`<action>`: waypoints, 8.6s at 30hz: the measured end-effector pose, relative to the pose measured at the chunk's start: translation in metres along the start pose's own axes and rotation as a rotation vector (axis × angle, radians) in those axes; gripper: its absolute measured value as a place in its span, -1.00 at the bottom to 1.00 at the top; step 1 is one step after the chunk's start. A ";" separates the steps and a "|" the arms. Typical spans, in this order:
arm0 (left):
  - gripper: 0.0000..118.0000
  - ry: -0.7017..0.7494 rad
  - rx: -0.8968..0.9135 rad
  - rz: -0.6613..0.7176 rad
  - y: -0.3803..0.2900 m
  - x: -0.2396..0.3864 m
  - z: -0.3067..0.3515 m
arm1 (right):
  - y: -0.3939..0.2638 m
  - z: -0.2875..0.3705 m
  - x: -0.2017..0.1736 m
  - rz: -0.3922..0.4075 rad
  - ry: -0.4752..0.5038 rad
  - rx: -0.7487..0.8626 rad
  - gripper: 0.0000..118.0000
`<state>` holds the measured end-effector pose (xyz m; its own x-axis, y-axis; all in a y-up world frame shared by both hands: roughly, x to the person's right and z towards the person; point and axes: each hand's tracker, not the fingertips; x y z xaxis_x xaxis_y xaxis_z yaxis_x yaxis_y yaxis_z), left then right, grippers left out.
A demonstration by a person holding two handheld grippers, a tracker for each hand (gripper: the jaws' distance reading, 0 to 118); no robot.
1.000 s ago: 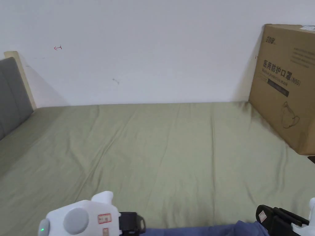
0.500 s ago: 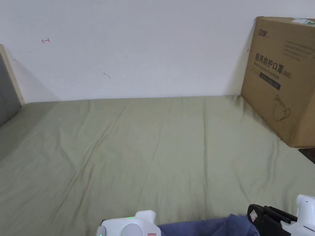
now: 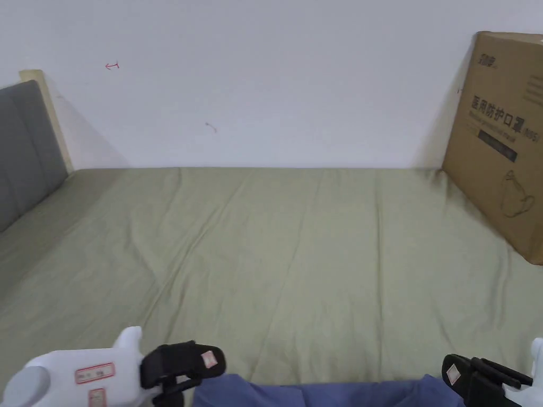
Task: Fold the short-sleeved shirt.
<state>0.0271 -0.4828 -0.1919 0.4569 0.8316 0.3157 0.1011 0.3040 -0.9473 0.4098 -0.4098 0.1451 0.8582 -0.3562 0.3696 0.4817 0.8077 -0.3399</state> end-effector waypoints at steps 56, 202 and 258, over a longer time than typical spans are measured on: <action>0.60 0.275 -0.125 -0.269 -0.027 0.104 -0.098 | 0.013 0.026 0.022 -0.117 0.085 -0.013 -1.00; -1.00 0.493 0.088 -0.503 0.007 0.050 0.069 | -0.008 -0.049 -0.062 -0.017 0.121 -0.406 -0.96; 0.93 0.538 0.926 -0.850 -0.134 0.241 0.027 | 0.028 0.068 -0.098 0.291 -0.234 0.549 1.00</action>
<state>0.0997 -0.3105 0.0122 0.8570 0.0171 0.5151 -0.0055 0.9997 -0.0240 0.3272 -0.3207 0.1583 0.8483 -0.0259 0.5289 0.0224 0.9997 0.0130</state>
